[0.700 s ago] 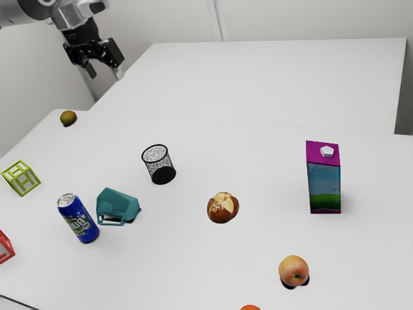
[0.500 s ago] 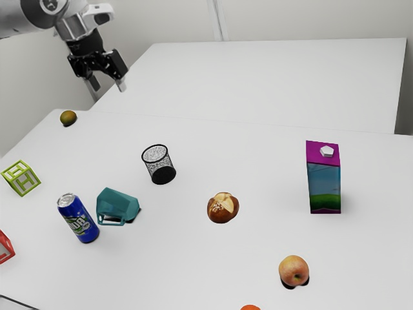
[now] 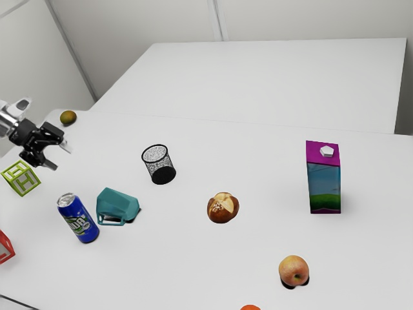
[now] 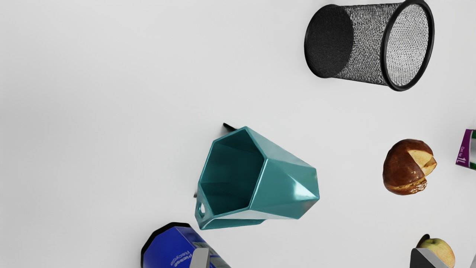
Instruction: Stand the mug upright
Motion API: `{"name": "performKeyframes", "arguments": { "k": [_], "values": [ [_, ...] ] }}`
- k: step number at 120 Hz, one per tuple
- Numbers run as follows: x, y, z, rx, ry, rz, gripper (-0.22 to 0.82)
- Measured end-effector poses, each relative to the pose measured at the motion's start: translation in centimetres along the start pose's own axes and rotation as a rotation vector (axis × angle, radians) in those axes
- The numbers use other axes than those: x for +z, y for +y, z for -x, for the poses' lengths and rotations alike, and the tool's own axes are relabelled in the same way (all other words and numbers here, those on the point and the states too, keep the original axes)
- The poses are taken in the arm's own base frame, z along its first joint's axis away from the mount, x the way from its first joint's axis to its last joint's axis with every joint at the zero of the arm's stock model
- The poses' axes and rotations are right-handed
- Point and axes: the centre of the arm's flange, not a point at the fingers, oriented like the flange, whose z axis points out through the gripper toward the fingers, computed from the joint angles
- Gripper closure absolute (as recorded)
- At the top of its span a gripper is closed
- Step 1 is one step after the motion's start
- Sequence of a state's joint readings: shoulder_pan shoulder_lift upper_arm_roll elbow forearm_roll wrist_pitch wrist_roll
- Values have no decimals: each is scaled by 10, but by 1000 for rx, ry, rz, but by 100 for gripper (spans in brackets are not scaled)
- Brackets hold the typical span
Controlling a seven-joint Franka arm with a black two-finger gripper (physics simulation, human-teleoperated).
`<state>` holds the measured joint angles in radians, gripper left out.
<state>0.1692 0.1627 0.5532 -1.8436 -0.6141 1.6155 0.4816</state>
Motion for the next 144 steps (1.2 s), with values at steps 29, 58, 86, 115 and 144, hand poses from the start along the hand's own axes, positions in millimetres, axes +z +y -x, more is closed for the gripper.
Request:
{"name": "performKeyframes", "arguments": {
  "k": [29,58,86,115,144],
  "values": [
    [66,-65,-26,54,-11,132,2],
    [83,-70,-23,187,4,206,2],
    [110,-68,-13,263,1,294,2],
    [143,-63,13,293,-16,405,2],
    [152,-56,25,334,0,452,2]
  ]
}}
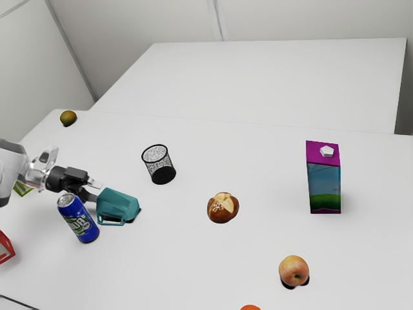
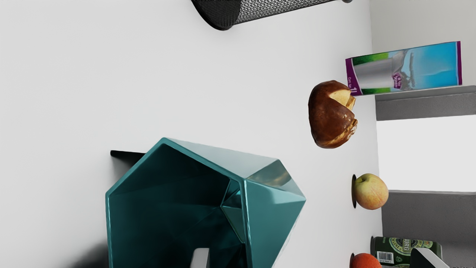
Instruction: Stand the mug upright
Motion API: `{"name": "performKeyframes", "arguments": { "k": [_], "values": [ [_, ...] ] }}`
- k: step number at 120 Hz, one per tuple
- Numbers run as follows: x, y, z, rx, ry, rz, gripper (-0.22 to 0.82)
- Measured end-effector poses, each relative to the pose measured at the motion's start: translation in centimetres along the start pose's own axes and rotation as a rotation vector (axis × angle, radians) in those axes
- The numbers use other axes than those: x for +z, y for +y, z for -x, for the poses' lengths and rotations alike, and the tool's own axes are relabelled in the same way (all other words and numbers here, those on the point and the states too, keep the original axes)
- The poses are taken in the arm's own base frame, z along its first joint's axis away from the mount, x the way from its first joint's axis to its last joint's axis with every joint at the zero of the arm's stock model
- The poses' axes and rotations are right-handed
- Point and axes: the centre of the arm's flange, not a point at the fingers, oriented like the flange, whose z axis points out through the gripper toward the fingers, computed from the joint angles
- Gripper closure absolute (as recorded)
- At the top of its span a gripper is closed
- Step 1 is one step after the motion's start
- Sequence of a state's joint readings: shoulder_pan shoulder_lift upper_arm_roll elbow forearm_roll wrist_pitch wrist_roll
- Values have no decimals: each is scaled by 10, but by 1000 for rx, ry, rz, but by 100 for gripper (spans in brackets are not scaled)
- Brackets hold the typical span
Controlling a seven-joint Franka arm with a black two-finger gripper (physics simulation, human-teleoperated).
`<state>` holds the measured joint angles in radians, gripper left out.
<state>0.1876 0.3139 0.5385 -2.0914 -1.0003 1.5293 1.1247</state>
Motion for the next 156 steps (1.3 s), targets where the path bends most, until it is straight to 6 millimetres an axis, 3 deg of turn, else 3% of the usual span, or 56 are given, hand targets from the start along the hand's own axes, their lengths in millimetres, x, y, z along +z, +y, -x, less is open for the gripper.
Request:
{"name": "performKeyframes", "arguments": {
  "k": [46,86,92,107,118,144,156],
  "values": [
    [24,1,17,23,-18,49,2],
    [39,5,11,59,-27,61,3],
    [40,6,11,61,-28,62,11],
    [40,6,10,65,-25,63,43],
    [40,7,10,67,-24,63,58],
    [40,7,9,69,-23,58,72],
    [41,22,-6,111,-32,41,74]
  ]
}}
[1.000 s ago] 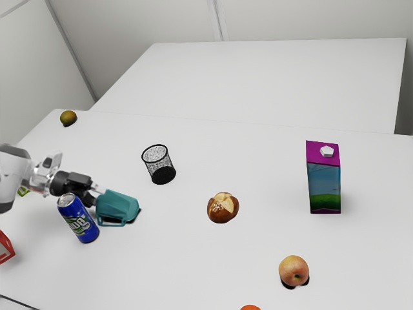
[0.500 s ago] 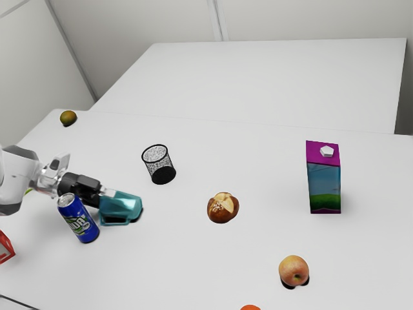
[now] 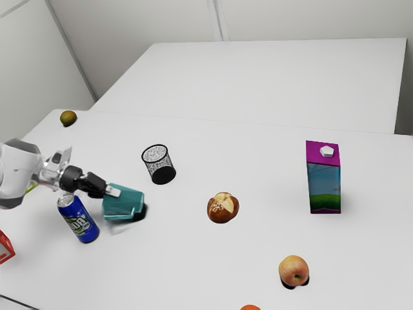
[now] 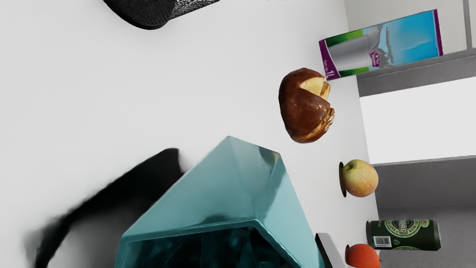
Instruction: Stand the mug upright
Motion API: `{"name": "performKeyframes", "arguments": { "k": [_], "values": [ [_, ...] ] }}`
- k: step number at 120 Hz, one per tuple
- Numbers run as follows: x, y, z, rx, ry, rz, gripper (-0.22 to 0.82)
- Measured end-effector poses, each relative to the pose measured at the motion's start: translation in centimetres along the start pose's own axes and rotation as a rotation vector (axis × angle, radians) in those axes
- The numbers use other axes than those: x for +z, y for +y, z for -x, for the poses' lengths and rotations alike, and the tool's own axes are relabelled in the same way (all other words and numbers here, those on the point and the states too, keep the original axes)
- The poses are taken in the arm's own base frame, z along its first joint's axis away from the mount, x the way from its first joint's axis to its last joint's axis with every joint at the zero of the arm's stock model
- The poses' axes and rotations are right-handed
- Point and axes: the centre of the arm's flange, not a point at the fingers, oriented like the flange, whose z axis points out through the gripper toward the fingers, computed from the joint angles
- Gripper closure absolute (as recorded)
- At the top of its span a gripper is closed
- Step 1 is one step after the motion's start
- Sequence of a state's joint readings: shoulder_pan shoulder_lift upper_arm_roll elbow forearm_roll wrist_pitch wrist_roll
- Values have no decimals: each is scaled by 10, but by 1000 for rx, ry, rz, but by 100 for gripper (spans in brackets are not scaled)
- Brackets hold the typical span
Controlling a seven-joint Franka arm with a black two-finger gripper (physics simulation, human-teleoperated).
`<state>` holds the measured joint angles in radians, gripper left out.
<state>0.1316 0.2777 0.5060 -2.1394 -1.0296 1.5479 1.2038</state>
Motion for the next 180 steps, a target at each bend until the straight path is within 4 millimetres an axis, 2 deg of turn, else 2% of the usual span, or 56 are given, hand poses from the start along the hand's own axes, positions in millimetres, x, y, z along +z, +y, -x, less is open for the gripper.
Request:
{"name": "performKeyframes", "arguments": {
  "k": [8,20,33,43,52,60,69,78,90,97,116,144,166,180],
  "values": [
    [-2,18,-18,52,-11,-22,75],
    [-27,63,-52,160,-65,-112,76],
    [-46,113,-93,255,-223,-270,77],
    [-27,154,-116,307,-399,-416,77],
    [-3,165,-125,312,-495,-535,78],
    [19,167,-126,304,-531,-611,78],
    [36,155,-114,263,-538,-666,78],
    [44,144,-98,216,-518,-708,78],
    [49,127,-87,162,-499,-771,78],
    [54,126,-88,162,-517,-835,78],
    [83,130,-96,192,-586,-987,78],
    [87,125,-100,130,-534,-1087,78],
    [93,116,-95,71,-500,-1104,40],
    [92,115,-95,43,-474,-1113,24]
  ]
}}
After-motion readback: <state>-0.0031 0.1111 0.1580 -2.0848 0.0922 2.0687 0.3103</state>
